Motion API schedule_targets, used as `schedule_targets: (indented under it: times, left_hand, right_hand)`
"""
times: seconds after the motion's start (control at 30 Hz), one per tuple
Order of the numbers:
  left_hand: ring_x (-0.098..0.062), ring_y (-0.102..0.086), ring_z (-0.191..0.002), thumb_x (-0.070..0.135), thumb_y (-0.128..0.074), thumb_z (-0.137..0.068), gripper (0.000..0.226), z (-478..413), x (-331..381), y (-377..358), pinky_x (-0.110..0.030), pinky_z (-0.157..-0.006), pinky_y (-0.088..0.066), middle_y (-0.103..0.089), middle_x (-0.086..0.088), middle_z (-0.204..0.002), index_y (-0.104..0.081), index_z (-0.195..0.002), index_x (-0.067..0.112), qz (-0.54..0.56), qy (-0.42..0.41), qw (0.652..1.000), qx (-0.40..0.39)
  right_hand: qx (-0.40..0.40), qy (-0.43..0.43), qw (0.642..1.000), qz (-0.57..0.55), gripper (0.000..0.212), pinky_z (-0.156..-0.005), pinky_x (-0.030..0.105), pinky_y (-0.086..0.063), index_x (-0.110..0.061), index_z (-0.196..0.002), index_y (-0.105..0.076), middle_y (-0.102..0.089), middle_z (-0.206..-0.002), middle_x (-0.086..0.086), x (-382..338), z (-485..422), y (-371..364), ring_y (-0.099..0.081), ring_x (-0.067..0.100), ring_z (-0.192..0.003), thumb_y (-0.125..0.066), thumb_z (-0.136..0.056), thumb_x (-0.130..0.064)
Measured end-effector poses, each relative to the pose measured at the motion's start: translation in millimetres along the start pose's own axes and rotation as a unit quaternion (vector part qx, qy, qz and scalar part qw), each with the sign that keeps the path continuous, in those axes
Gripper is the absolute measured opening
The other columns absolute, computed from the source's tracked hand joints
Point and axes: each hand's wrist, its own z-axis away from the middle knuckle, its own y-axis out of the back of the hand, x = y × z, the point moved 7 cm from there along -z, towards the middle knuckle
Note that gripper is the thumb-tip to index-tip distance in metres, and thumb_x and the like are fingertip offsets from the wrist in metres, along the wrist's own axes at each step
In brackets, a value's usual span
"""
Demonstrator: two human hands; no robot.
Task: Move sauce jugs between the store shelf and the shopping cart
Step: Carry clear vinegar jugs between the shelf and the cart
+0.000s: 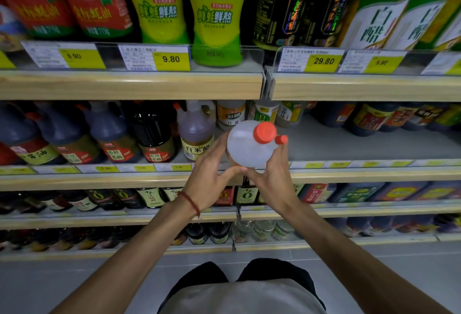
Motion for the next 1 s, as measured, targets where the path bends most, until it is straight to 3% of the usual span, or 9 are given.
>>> schedule_targets:
  times: [0.1,0.23,0.3,0.4,0.53,0.7,0.83,0.93,1.0]
  left_hand:
    - [-0.006,-0.041,-0.144,0.030,-0.073,-0.093,0.072,-5.4,-1.1,3.3,-0.040,-0.115,-0.042,-0.047,0.007,-0.155,-0.039,-0.154,0.019,-0.027,-0.005,0.999,0.017]
    - [-0.009,-0.038,-0.147,0.028,-0.070,-0.095,0.072,-13.2,-13.7,3.1,-0.044,-0.115,-0.042,-0.044,0.004,-0.158,-0.036,-0.157,0.017,-0.023,0.001,0.999,0.031]
    - [-0.010,-0.034,-0.149,0.024,-0.071,-0.095,0.071,-15.2,-21.0,0.4,-0.045,-0.117,-0.039,-0.040,0.003,-0.159,-0.036,-0.156,0.016,-0.035,0.000,0.999,0.037]
    - [-0.012,-0.034,-0.145,0.019,-0.074,-0.092,0.070,-16.7,-27.1,-2.9,-0.041,-0.119,-0.037,-0.036,0.001,-0.152,-0.040,-0.153,0.014,-0.060,0.011,0.996,0.067]
    - [-0.009,-0.043,-0.138,0.017,-0.071,-0.094,0.066,-22.5,-32.9,-10.2,-0.029,-0.113,-0.041,-0.046,0.002,-0.148,-0.042,-0.153,0.018,-0.042,0.034,0.996,0.072]
    - [-0.007,-0.048,-0.137,0.009,-0.070,-0.093,0.066,-24.5,-39.8,-19.4,-0.023,-0.109,-0.044,-0.055,0.005,-0.148,-0.044,-0.153,0.020,-0.009,0.049,0.995,0.092]
    - [-0.007,-0.053,-0.133,0.012,-0.071,-0.093,0.068,-22.6,-50.5,-24.6,-0.032,-0.106,-0.049,-0.059,0.006,-0.143,-0.042,-0.154,0.024,-0.013,0.064,0.994,0.092]
    - [-0.008,-0.055,-0.132,0.017,-0.071,-0.093,0.071,-21.1,-58.1,-27.1,-0.040,-0.104,-0.052,-0.061,0.009,-0.141,-0.038,-0.155,0.031,-0.010,0.078,0.992,0.097]
    - [-0.009,-0.056,-0.131,0.021,-0.072,-0.093,0.073,-22.4,-60.7,-28.6,-0.042,-0.104,-0.052,-0.061,0.008,-0.140,-0.037,-0.155,0.035,0.004,0.095,0.990,0.108]
  right_hand:
    - [0.020,0.008,1.000,-0.014,0.079,-0.106,0.008,-0.035,-0.008,-0.154,-0.034,-0.040,-0.143,0.009,-0.5,-7.1,-2.9,-0.041,0.004,-0.130,-0.079,-0.091,-0.022]
    - [-0.022,0.015,1.000,-0.006,0.069,-0.112,0.016,-0.038,-0.010,-0.154,-0.034,-0.044,-0.146,0.004,8.7,-18.3,-8.0,-0.042,0.007,-0.135,-0.072,-0.096,-0.010]
    - [-0.031,0.008,0.999,-0.003,0.063,-0.110,0.010,-0.036,-0.009,-0.153,-0.036,-0.045,-0.145,0.001,16.0,-20.6,-8.7,-0.043,0.003,-0.130,-0.068,-0.099,-0.007]
    - [-0.032,-0.014,0.999,-0.019,0.060,-0.105,0.009,-0.040,-0.011,-0.152,-0.036,-0.048,-0.143,-0.002,25.7,-23.2,-10.7,-0.045,0.002,-0.127,-0.065,-0.100,-0.003]
    - [-0.017,-0.026,0.999,-0.019,0.059,-0.098,0.012,-0.047,-0.009,-0.151,-0.039,-0.053,-0.136,0.000,32.7,-26.7,-11.5,-0.051,0.007,-0.121,-0.065,-0.099,-0.001]
    - [0.014,-0.036,0.999,0.012,0.049,-0.088,0.032,-0.054,-0.010,-0.142,-0.049,-0.060,-0.126,0.001,38.9,-27.1,-10.4,-0.056,0.012,-0.110,-0.065,-0.097,0.000]
    - [0.011,-0.043,0.998,0.035,0.054,-0.090,0.030,-0.054,-0.009,-0.144,-0.049,-0.057,-0.133,0.005,47.1,-26.6,-12.6,-0.058,0.018,-0.114,-0.069,-0.094,0.000]
    - [0.005,-0.038,0.999,0.035,0.058,-0.096,0.020,-0.052,-0.010,-0.145,-0.049,-0.049,-0.134,0.007,50.4,-27.1,-15.3,-0.059,0.021,-0.117,-0.068,-0.093,0.006]
    - [-0.001,-0.039,0.999,0.019,0.059,-0.101,0.035,-0.056,-0.013,-0.146,-0.048,-0.049,-0.135,0.005,54.3,-30.6,-19.4,-0.060,0.021,-0.121,-0.068,-0.094,0.005]
